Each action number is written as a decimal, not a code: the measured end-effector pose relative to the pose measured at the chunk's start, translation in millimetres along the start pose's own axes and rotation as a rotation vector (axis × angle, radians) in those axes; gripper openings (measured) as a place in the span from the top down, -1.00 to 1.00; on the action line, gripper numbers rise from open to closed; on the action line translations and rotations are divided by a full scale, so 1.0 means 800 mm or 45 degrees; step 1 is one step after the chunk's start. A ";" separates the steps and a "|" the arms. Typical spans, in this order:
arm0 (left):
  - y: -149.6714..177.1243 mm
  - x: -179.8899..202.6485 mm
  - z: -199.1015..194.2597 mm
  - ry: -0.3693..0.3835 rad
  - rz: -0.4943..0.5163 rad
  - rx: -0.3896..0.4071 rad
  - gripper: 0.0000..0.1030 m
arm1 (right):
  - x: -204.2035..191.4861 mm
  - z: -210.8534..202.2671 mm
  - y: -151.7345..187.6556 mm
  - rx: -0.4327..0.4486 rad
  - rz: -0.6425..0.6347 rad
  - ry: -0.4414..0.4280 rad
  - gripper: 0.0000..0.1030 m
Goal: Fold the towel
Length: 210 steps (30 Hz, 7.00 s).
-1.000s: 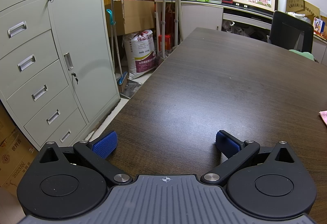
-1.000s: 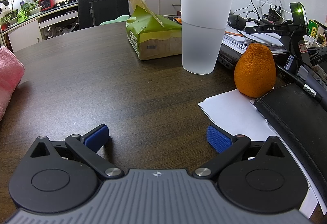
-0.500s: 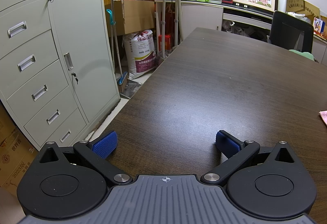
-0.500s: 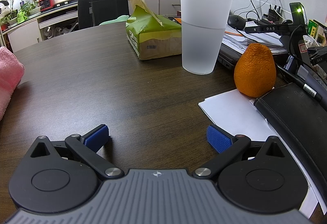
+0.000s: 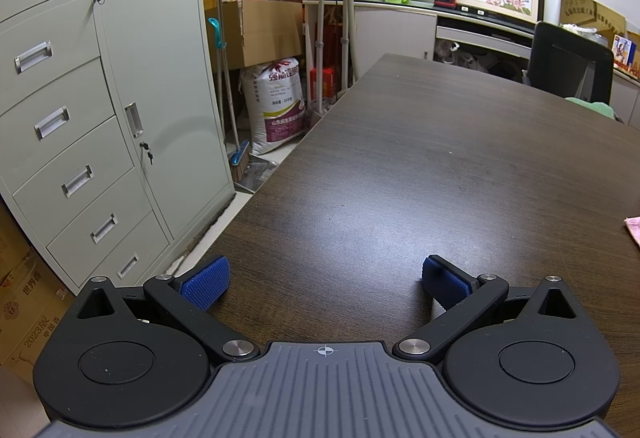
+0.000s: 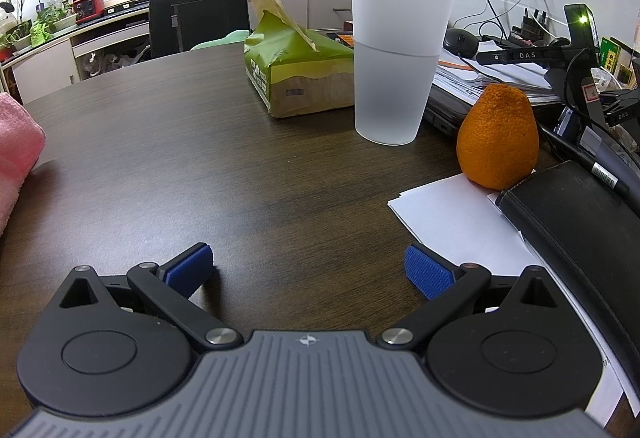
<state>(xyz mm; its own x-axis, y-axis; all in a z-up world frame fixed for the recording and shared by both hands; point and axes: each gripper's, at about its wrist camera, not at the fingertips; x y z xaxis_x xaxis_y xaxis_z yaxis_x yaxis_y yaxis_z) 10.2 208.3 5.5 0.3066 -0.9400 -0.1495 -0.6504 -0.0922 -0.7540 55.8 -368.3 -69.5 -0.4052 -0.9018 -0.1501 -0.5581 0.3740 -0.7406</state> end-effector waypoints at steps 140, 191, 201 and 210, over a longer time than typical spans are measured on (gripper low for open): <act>-0.126 0.266 0.038 0.684 0.124 -0.230 -1.00 | -0.136 -0.034 0.020 -0.103 -0.320 -0.587 0.80; -0.124 0.213 -0.154 0.856 -0.011 0.383 0.92 | -0.090 -0.134 0.009 0.355 -0.022 -0.944 0.84; -0.149 0.184 -0.240 0.698 -0.062 0.715 0.90 | -0.116 -0.239 -0.031 0.646 -0.083 -0.977 0.84; -0.268 0.208 -0.166 0.415 -0.156 0.708 0.91 | -0.223 -0.191 -0.153 0.749 -0.143 -0.712 0.84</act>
<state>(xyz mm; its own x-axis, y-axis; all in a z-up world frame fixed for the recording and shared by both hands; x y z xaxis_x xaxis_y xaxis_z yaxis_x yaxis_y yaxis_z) 108.1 27.8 227.0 0.0726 -0.9929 0.0939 -0.1408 -0.1034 -0.9846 85.6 -220.4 147.6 0.1385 -0.9599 -0.2437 -0.0396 0.2405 -0.9699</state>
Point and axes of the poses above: each gripper's, at about its wrist camera, not at the fingertips, and z roughly the way its jaws point, x to its right, y to its underside, and after that the axes turned 10 degrees about z, right-handed
